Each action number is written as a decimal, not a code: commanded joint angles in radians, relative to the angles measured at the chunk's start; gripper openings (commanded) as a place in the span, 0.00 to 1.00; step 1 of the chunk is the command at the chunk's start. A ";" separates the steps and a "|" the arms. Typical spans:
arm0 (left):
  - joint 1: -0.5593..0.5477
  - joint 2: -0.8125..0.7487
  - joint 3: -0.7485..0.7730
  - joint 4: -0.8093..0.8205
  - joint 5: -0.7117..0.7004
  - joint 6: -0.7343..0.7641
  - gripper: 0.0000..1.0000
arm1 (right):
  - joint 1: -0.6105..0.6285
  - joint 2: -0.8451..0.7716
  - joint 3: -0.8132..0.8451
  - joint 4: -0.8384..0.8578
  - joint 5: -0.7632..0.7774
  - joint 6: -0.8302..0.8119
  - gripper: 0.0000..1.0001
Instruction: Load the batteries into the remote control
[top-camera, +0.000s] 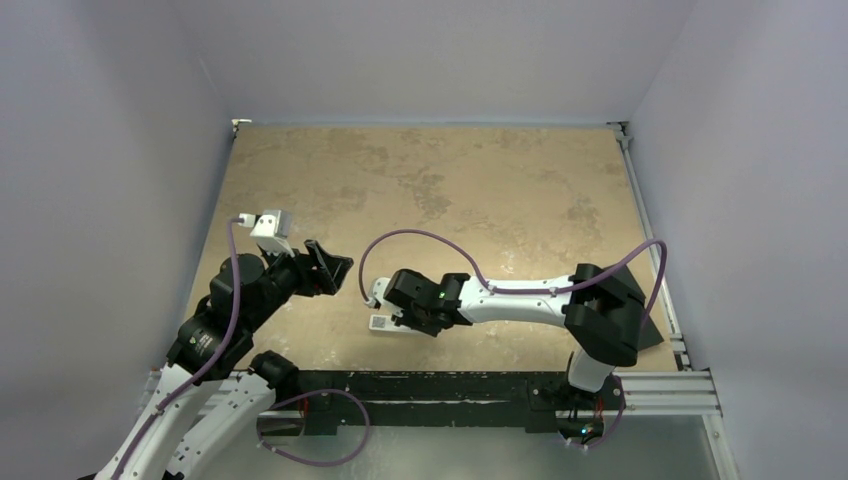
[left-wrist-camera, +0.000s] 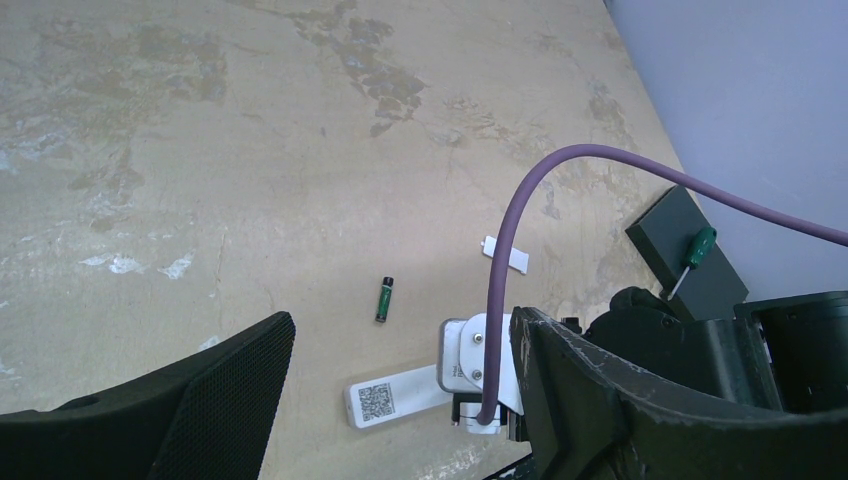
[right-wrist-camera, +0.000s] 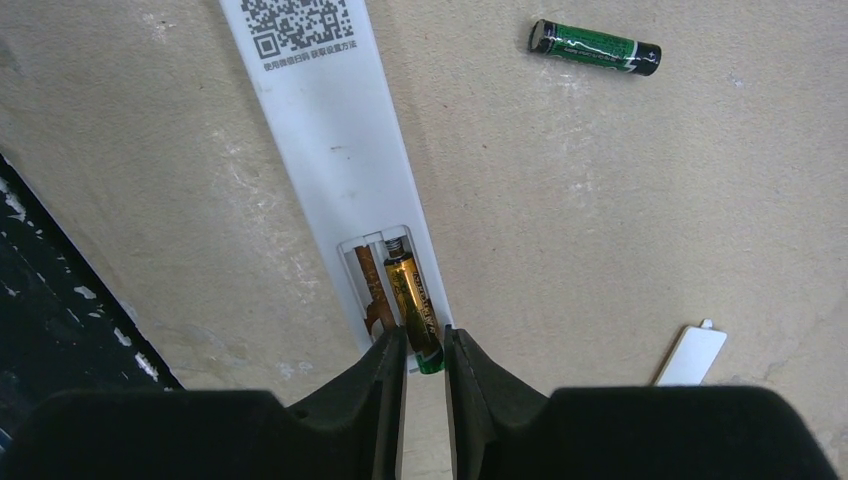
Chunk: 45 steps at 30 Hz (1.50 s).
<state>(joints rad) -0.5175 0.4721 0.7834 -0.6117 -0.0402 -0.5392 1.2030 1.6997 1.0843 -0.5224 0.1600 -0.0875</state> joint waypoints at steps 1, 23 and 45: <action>0.004 -0.001 -0.003 0.029 0.002 -0.008 0.79 | -0.005 -0.019 0.029 0.021 0.022 0.007 0.28; 0.008 0.008 -0.003 0.032 0.007 -0.007 0.79 | -0.006 -0.038 0.054 0.025 0.015 0.041 0.31; 0.008 0.035 -0.015 0.016 0.015 -0.076 0.80 | -0.006 -0.336 -0.121 0.071 0.172 0.389 0.39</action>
<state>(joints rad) -0.5171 0.4843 0.7826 -0.6159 -0.0467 -0.5682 1.2030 1.4322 0.9981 -0.4976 0.2726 0.2047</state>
